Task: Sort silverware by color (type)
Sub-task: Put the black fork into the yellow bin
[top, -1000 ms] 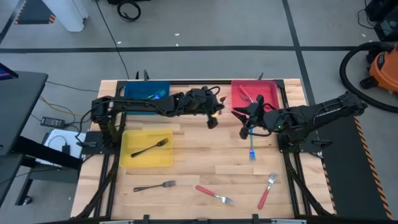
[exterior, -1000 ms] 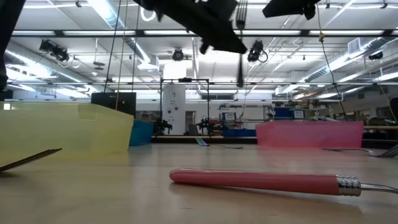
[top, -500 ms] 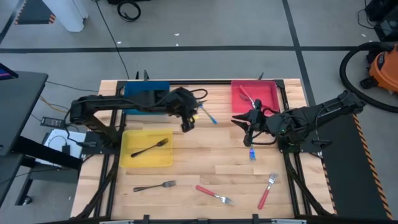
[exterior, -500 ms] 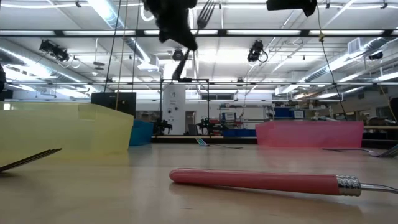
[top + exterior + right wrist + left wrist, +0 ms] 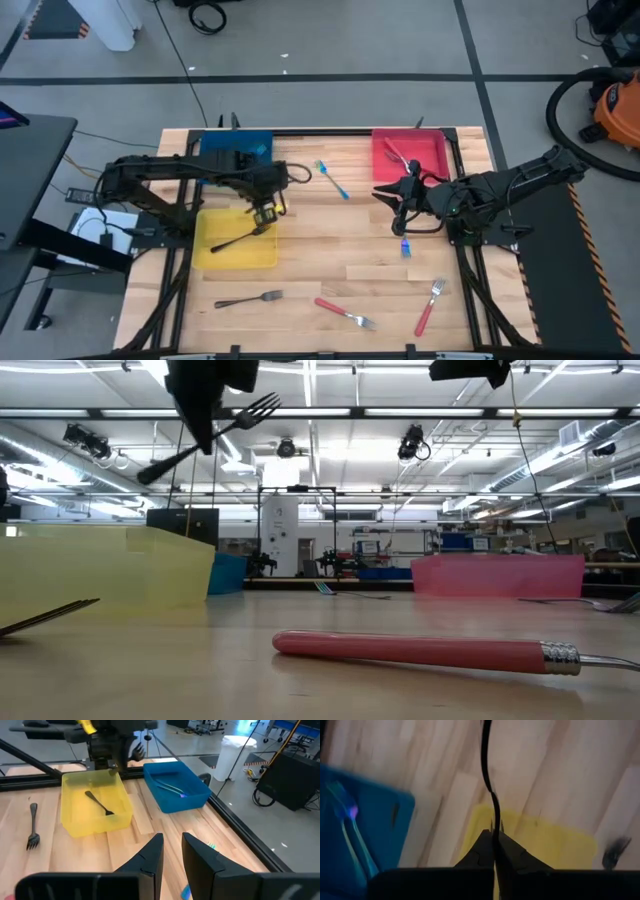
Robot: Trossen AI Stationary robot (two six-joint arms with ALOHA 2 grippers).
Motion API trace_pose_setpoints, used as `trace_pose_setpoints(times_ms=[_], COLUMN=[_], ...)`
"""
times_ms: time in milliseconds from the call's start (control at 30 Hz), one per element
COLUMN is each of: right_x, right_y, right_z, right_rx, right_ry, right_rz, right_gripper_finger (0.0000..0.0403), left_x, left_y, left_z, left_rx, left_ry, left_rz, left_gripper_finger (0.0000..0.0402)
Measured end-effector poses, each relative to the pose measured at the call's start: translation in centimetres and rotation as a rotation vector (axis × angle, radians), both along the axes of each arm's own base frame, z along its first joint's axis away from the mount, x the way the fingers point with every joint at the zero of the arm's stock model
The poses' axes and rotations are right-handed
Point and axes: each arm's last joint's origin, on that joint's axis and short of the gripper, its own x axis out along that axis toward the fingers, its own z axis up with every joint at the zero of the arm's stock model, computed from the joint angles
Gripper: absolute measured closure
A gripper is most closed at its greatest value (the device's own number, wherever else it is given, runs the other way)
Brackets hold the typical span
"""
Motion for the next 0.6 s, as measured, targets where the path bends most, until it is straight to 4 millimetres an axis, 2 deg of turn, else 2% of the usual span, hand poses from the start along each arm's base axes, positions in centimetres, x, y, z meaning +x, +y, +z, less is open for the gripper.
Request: trace_pose_setpoints(times_ms=[300, 533, 600], right_x=[0.0, -0.1, -0.1], right_y=[0.0, 0.0, 0.0], right_z=[0.0, -0.3, -0.3], right_rx=[0.004, 0.001, 0.0], right_ry=[0.004, 0.028, 0.033], right_rz=[0.003, 0.006, 0.007], right_gripper_finger=[0.0325, 0.0325, 0.0325], left_x=[-1.1, -1.7, -1.8], left_y=[-3.5, -4.5, -4.5], left_z=[-0.2, -0.3, -1.2], left_rx=[0.04, 0.078, 0.081], left_ry=[0.094, 0.135, 0.149], left_rz=[-0.025, 0.026, 0.024], left_gripper_finger=[0.0398, 0.0398, 0.0398])
